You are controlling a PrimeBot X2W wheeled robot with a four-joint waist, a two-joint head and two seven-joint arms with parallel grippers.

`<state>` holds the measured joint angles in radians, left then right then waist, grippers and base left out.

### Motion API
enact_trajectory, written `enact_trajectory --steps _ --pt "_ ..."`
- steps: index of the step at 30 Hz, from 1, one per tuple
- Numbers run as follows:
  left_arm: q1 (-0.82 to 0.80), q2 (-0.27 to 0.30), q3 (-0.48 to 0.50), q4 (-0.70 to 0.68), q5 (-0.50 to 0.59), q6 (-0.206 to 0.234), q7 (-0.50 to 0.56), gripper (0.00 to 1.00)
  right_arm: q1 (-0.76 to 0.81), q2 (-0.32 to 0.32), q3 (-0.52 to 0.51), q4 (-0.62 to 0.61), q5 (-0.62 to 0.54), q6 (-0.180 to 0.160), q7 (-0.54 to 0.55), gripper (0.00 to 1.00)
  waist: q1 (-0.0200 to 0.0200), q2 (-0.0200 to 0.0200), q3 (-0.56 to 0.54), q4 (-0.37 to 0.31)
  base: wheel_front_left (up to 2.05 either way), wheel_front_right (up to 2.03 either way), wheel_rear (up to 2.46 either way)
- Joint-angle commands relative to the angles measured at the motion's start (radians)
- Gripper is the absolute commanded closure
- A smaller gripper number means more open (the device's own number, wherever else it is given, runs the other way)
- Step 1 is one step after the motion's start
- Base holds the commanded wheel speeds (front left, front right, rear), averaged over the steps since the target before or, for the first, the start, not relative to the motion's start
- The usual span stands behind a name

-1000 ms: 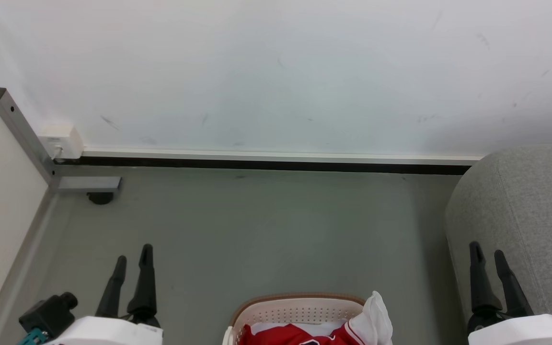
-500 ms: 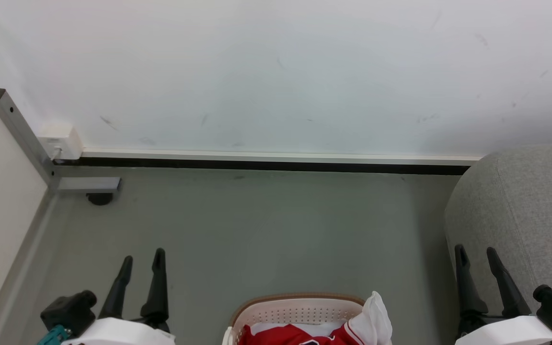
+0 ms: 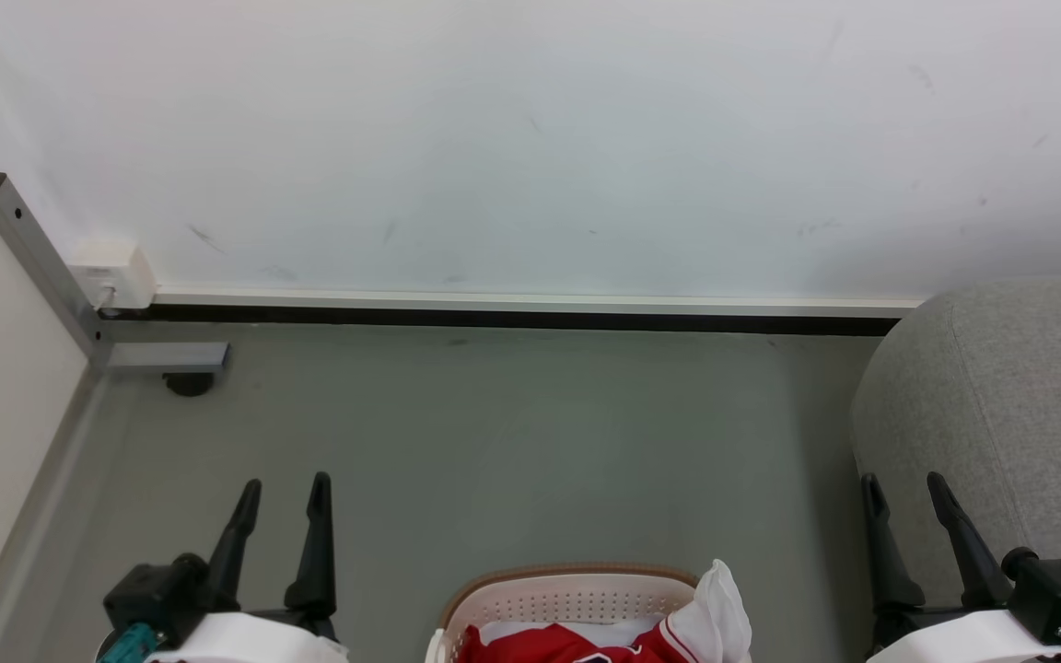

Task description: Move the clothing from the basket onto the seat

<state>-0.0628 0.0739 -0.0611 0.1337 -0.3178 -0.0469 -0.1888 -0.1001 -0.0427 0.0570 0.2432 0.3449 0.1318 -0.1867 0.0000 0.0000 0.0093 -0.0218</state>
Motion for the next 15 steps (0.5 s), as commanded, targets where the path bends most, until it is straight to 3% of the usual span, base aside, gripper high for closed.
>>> enact_trajectory --steps 1,15 --pt "-0.008 0.009 -0.001 -0.01 0.03 0.004 -0.008 0.0 -0.018 -0.01 0.002 -0.001 -0.028 -0.001 -0.012 0.0 0.0 0.0 0.0 0.0 0.0 0.0 0.0" --pt "-0.007 0.01 -0.013 -0.018 0.138 0.004 -0.038 0.0 -0.022 -0.01 0.013 0.0 -0.119 -0.002 -0.04 0.0 0.0 0.0 0.0 -0.003 0.0 0.0 0.0"
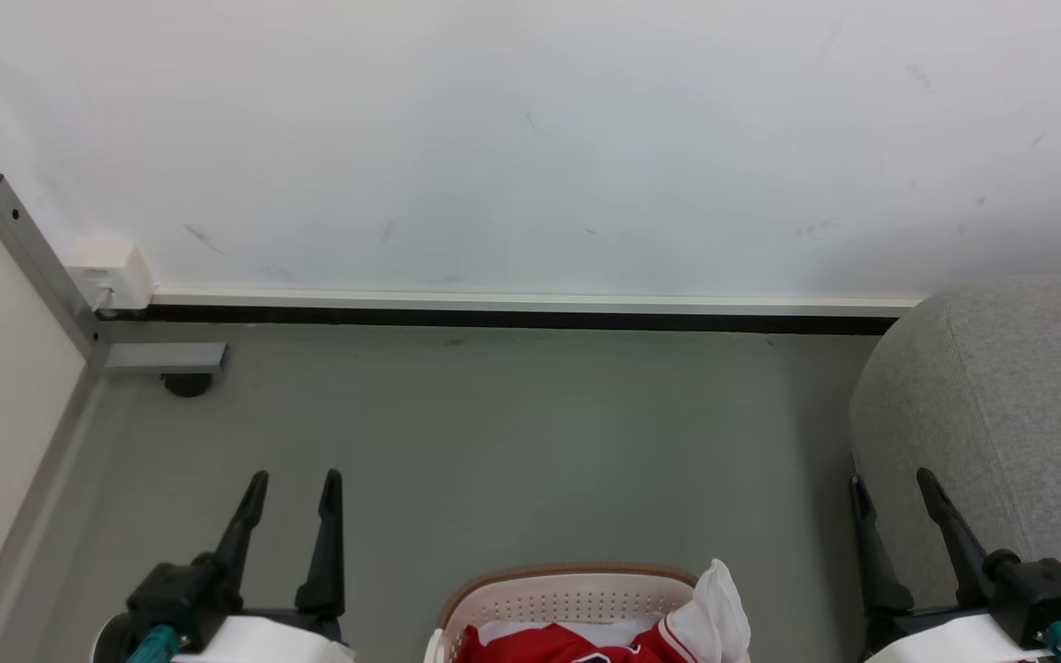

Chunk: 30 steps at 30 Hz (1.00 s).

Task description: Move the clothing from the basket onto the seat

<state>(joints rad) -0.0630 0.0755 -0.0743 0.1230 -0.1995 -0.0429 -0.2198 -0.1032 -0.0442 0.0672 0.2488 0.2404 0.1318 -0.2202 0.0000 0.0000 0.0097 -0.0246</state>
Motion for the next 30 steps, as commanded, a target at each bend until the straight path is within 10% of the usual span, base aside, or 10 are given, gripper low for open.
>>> enact_trajectory --steps 1,30 --pt "-0.007 0.008 0.0 -0.007 0.027 -0.001 -0.009 0.0 -0.019 -0.009 0.004 -0.006 -0.019 -0.002 -0.009 0.0 0.0 0.0 0.0 0.0 0.0 0.0 0.0" --pt "-0.002 -0.018 0.026 0.03 0.139 -0.039 -0.045 0.0 -0.016 -0.009 0.026 -0.005 -0.109 -0.002 -0.044 0.0 0.0 0.0 -0.004 -0.006 0.0 0.0 0.0"
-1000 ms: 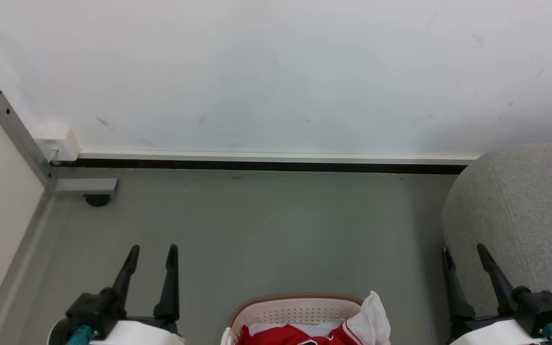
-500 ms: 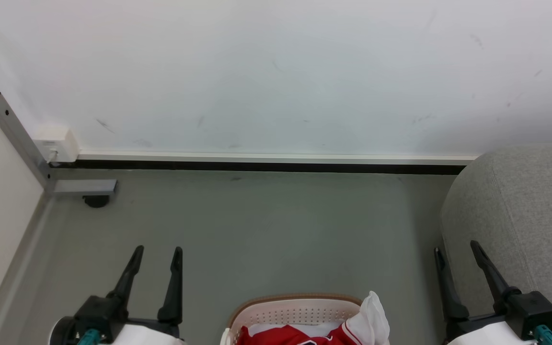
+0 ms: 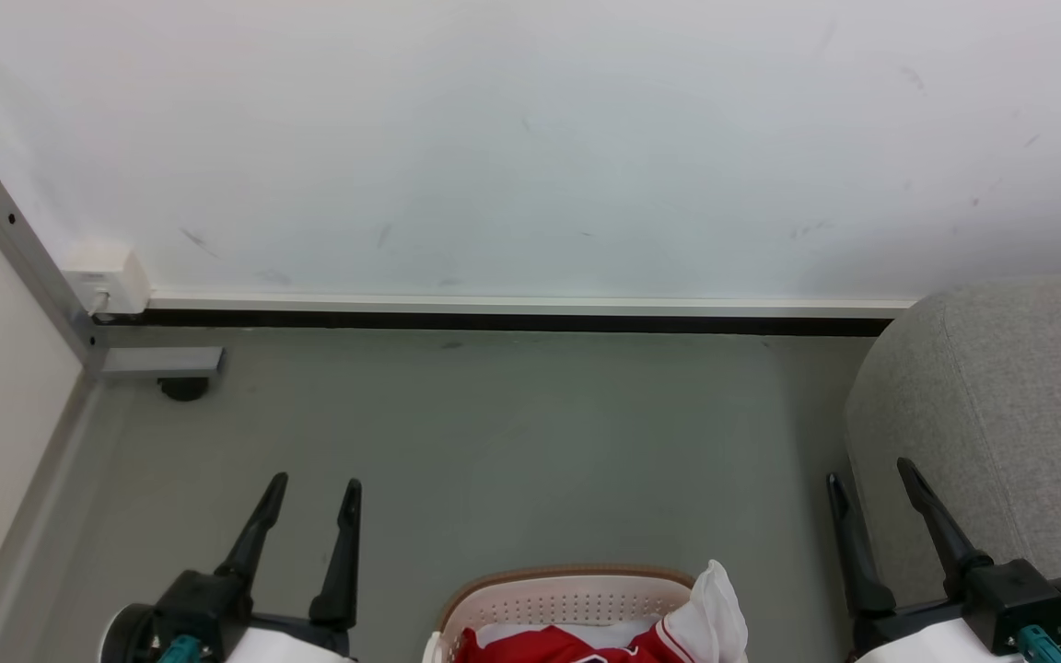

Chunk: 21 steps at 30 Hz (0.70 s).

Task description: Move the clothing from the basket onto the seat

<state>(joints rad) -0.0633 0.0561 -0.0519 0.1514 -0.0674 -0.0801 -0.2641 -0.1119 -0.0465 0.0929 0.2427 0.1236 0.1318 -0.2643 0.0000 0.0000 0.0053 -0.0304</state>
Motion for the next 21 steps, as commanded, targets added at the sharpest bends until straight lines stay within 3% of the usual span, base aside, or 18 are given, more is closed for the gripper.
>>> enact_trajectory --steps 1,21 --pt "-0.001 0.001 0.004 0.002 0.007 -0.003 -0.001 0.0 -0.007 -0.007 0.001 0.001 0.009 -0.002 0.0 0.0 0.0 0.0 0.0 0.0 0.0 0.0 0.0" --pt "-0.009 -0.004 0.027 0.024 -0.027 -0.016 -0.001 0.0 -0.01 -0.007 -0.011 -0.006 0.05 -0.002 0.0 0.0 0.0 0.0 0.007 -0.008 0.0 0.0 0.0"
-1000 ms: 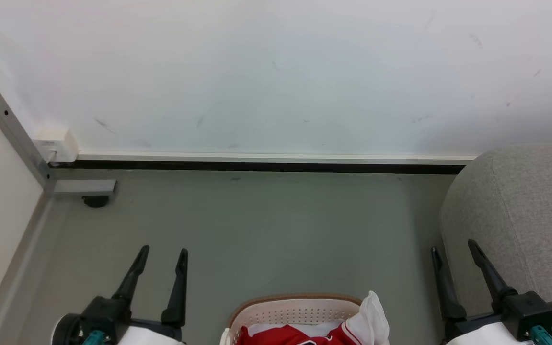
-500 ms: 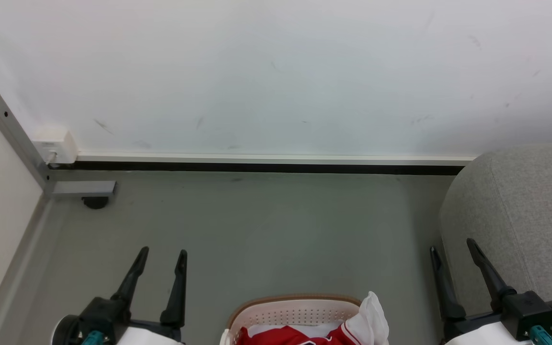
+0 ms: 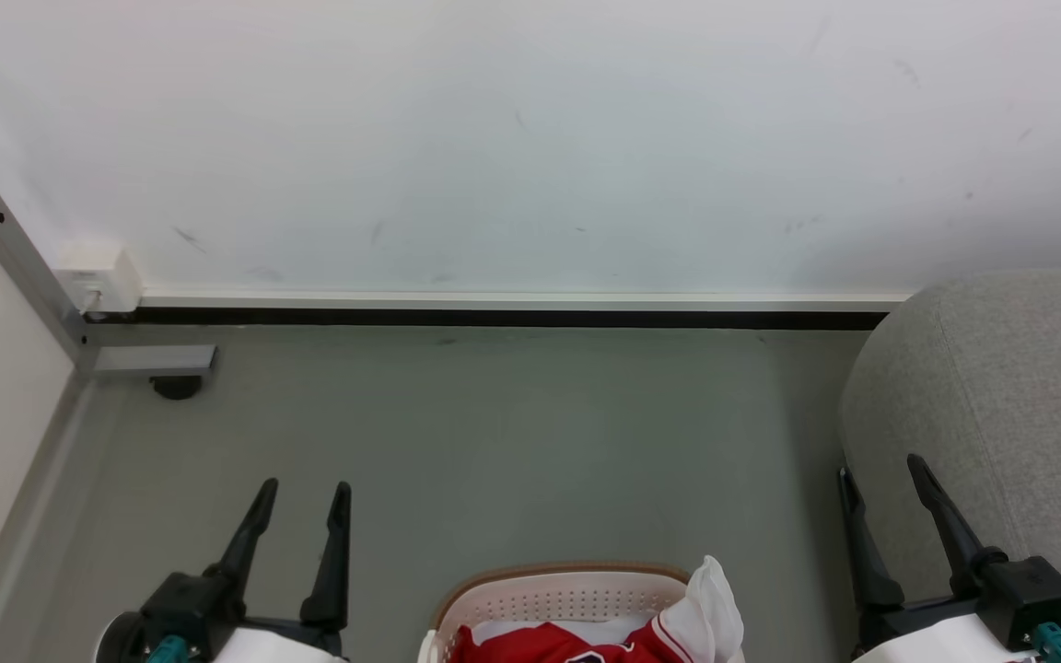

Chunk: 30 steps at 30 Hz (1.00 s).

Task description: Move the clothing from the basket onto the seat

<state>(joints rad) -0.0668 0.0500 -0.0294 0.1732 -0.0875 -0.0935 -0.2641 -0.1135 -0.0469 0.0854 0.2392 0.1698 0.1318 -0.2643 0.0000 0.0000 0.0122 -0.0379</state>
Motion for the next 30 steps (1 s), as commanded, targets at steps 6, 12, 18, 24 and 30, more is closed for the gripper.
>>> enact_trajectory --steps 6,12,18,24,30 --pt "-0.014 0.002 -0.008 0.014 -0.036 -0.007 -0.001 0.0 -0.012 -0.006 -0.01 -0.009 0.007 -0.002 0.0 0.0 0.0 0.0 0.018 -0.024 0.0 0.0 0.0" --pt "-0.037 0.002 -0.02 0.043 -0.036 -0.017 -0.001 0.0 -0.032 -0.006 -0.013 -0.02 0.011 -0.002 0.0 0.0 0.0 0.0 0.057 -0.066 0.0 0.0 0.0" --pt "-0.064 0.005 -0.019 0.085 -0.016 -0.024 -0.001 0.0 -0.044 -0.006 -0.016 -0.032 0.02 -0.002 0.0 0.0 0.0 0.0 0.107 -0.115 0.0 0.0 0.0" --pt "-0.099 0.024 -0.038 0.141 -0.011 -0.032 -0.001 0.0 -0.056 -0.005 -0.028 -0.052 0.041 -0.002 0.0 0.0 0.0 0.0 0.174 -0.165 0.0 0.0 0.0" --pt "-0.159 0.066 -0.085 0.228 -0.017 -0.037 -0.001 0.0 -0.087 -0.005 -0.029 -0.074 0.057 -0.002 0.0 0.0 0.0 0.0 0.263 -0.213 0.0 0.0 0.0"
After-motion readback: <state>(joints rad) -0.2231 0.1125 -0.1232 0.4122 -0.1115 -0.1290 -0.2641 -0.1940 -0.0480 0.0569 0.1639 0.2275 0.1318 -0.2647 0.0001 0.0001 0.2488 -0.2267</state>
